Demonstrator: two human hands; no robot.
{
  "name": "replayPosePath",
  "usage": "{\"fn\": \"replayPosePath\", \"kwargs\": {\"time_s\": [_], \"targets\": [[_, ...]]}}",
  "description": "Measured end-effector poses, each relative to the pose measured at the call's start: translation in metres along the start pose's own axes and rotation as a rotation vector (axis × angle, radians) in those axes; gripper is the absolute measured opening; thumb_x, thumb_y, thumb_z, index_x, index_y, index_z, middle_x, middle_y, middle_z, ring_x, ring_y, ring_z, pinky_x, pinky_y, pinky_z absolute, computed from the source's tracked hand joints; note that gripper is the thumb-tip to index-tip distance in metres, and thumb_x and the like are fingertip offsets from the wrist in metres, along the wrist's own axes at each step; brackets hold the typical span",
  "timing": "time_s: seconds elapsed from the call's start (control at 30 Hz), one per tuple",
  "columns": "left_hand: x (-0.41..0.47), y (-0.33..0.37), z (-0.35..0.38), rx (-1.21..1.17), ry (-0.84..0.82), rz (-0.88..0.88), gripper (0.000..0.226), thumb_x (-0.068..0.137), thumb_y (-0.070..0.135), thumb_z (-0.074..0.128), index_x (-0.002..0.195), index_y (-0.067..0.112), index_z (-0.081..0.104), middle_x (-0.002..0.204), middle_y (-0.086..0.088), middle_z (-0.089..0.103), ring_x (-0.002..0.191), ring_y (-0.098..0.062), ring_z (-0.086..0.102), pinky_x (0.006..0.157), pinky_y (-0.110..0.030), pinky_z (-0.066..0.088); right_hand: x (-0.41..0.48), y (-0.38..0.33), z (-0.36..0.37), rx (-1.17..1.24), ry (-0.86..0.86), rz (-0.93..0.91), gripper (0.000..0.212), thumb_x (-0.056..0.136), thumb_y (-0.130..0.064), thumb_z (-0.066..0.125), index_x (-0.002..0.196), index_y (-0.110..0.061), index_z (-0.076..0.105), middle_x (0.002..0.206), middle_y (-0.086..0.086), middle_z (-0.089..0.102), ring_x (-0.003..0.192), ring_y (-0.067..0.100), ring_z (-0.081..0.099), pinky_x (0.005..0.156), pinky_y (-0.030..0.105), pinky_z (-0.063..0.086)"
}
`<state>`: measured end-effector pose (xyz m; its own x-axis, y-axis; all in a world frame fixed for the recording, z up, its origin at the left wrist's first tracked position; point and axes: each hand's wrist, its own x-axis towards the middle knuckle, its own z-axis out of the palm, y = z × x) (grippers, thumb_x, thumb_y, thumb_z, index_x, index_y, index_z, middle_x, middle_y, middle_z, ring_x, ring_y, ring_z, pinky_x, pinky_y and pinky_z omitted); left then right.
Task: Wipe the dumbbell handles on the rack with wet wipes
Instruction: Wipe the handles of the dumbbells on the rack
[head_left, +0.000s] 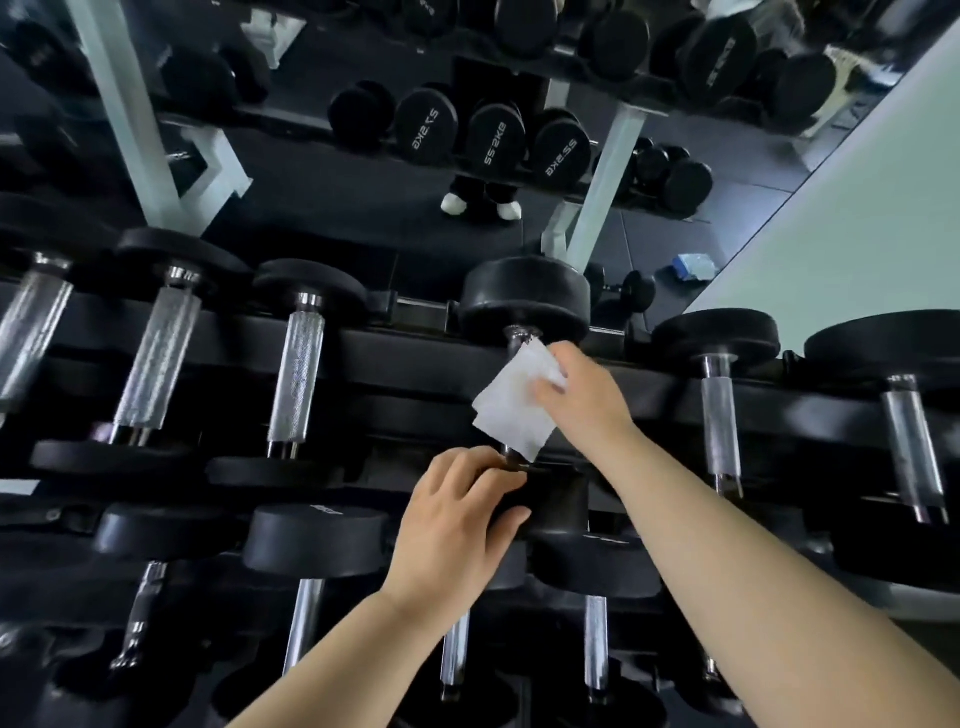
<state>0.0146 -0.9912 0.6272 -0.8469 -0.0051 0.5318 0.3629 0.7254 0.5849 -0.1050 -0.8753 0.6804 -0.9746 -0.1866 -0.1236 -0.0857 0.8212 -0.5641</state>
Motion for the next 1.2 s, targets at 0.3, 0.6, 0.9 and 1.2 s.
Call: {"fn": "replayPosePath", "kwargs": {"time_s": [0.3,0.6,0.9,1.2], "targets": [[-0.003,0.001,0.000,0.008,-0.031,-0.033,0.021,0.081,0.033,0.050,0.100,0.023,0.050,0.106,0.010,0.044,0.096,-0.012,0.044,0.090,-0.021,0.034,0.016,0.036,0.017,-0.248,0.335,-0.613,0.016,0.076,-0.016,0.042,0.087,-0.012,0.052,0.085,0.015,0.062,0.082,0.017,0.044,0.056,0.030,0.053],[0.004,0.007,0.009,0.142,0.054,0.012,0.026,0.080,0.033,0.051,0.099,0.016,0.047,0.100,0.006,0.043,0.087,-0.012,0.046,0.083,-0.024,0.038,0.027,0.033,0.016,-0.315,0.017,-0.918,0.038,0.079,-0.030,0.048,0.088,-0.001,0.070,0.105,0.016,0.068,0.106,0.035,0.060,0.084,0.043,0.050],[0.010,-0.002,0.007,0.100,0.012,0.044,0.028,0.074,0.038,0.053,0.095,0.020,0.047,0.098,0.009,0.044,0.087,-0.011,0.046,0.081,-0.023,0.034,0.016,0.039,0.014,-0.241,-0.084,-1.147,0.034,0.085,-0.023,0.046,0.079,-0.005,0.073,0.090,0.009,0.073,0.094,0.031,0.066,0.095,0.033,0.036],[0.010,-0.005,0.004,0.066,-0.024,0.028,0.028,0.075,0.040,0.054,0.095,0.022,0.048,0.097,0.010,0.043,0.086,-0.010,0.045,0.081,-0.021,0.034,0.022,0.035,0.014,-0.278,-0.019,-1.046,0.033,0.081,-0.022,0.044,0.083,-0.006,0.073,0.096,0.010,0.072,0.099,0.032,0.064,0.095,0.037,0.041]]}}
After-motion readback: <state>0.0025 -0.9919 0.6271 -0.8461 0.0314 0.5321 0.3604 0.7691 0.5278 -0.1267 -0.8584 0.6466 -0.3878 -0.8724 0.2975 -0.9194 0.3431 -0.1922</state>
